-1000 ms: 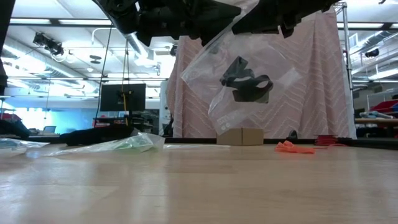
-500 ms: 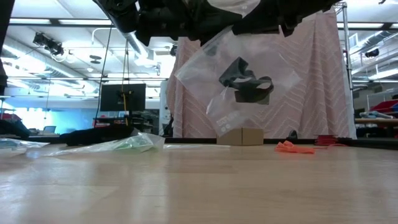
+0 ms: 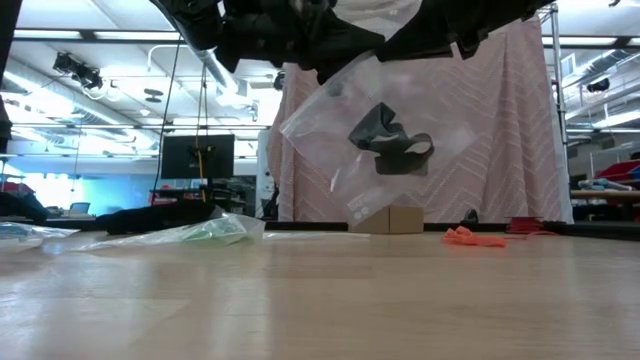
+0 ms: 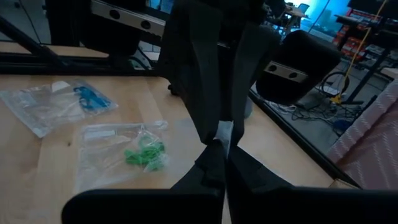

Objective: Sort rubber bands
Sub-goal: Close the transparent zip bag

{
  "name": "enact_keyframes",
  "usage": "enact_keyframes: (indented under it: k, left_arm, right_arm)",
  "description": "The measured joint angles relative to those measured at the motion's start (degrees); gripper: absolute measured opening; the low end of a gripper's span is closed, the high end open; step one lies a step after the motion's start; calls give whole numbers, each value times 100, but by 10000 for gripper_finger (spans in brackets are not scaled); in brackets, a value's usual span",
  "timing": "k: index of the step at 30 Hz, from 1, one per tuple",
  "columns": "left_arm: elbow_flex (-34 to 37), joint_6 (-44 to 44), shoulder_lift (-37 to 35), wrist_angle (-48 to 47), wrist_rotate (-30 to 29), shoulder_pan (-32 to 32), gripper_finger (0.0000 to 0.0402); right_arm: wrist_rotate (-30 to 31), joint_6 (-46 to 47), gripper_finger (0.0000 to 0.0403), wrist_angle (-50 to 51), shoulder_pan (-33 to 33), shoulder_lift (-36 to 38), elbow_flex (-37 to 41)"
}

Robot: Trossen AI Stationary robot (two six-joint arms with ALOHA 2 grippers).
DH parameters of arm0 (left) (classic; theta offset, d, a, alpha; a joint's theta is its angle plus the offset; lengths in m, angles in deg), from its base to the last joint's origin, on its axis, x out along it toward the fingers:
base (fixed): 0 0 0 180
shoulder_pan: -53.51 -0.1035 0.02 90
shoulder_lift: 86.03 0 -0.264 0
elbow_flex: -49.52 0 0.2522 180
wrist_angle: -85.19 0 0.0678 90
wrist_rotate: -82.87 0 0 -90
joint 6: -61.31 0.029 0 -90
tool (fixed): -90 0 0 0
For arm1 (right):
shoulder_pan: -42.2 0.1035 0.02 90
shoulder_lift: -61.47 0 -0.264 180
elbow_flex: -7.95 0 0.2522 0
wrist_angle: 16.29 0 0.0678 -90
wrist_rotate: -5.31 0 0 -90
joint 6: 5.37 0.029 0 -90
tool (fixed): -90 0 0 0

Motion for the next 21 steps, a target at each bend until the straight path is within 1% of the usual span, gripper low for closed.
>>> enact_keyframes:
  k: [5,7,9,12,14,16,18,21]
  left_arm:
    - [14,33,7,-452,-55,-27,21]
    - [68,27,56,-721,-175,-27,21]
    - [95,53,136,-886,-437,-27,21]
    - [16,170,4,-698,-585,-27,20]
    - [34,171,25,-840,-583,-27,20]
    - [70,173,74,-986,-608,-24,20]
    - [50,176,7,-861,-596,-20,20]
    - [31,185,-164,-1021,-593,-21,20]
  right_arm:
    - [37,-90,0,-4,3,0,0]
    - [97,-104,0,-281,6,64,-57]
    - [123,-152,0,-381,13,83,-61]
    - [-30,-250,0,-302,14,27,-16]
    - [-44,-238,1,-321,14,53,-46]
    - [-234,-228,2,12,12,50,-42]
    - [-528,-54,10,323,-25,31,-26]
    - [-929,126,44,654,-99,35,-31]
